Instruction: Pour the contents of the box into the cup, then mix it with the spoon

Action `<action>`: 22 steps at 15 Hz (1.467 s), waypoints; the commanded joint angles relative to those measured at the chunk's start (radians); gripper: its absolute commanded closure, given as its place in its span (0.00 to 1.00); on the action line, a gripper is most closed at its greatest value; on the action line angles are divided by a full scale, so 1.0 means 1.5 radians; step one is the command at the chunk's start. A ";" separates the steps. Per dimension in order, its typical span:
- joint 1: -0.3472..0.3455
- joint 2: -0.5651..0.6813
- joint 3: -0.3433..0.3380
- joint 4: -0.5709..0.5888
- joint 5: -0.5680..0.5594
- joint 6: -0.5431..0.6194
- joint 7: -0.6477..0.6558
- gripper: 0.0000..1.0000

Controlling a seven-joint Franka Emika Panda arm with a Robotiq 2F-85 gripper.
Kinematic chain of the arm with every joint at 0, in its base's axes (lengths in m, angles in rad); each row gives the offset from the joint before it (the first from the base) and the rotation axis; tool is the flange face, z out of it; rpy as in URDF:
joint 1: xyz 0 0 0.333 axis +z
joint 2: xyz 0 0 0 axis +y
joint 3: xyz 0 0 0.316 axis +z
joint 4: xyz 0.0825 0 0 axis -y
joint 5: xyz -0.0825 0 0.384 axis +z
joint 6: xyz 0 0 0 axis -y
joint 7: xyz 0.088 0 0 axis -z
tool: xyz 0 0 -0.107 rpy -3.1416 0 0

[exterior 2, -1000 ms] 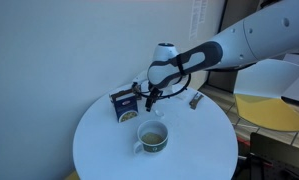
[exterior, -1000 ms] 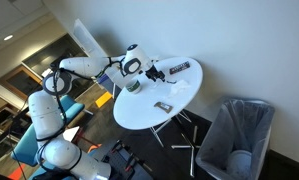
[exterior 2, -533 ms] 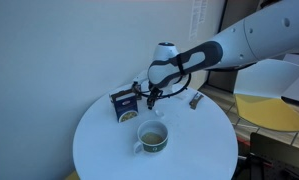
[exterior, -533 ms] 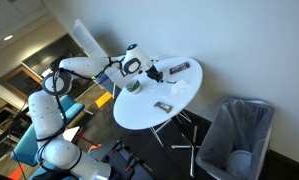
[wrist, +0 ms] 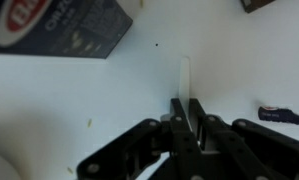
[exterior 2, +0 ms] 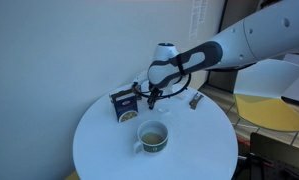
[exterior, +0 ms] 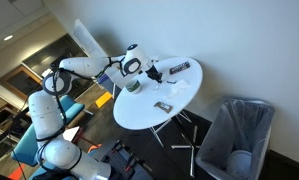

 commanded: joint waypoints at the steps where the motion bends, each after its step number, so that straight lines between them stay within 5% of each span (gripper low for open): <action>1: 0.006 -0.038 -0.002 -0.024 -0.001 -0.006 -0.006 0.97; 2: 0.008 -0.057 -0.005 -0.039 -0.003 0.001 -0.014 0.97; 3: -0.064 -0.099 0.081 -0.059 -0.066 0.024 0.005 0.97; 8: -0.144 -0.244 0.164 -0.158 -0.119 0.063 -0.082 0.97; 14: -0.223 -0.389 0.236 -0.260 -0.038 0.049 -0.375 0.97; 22: -0.232 -0.389 0.245 -0.254 0.169 0.005 -0.794 0.97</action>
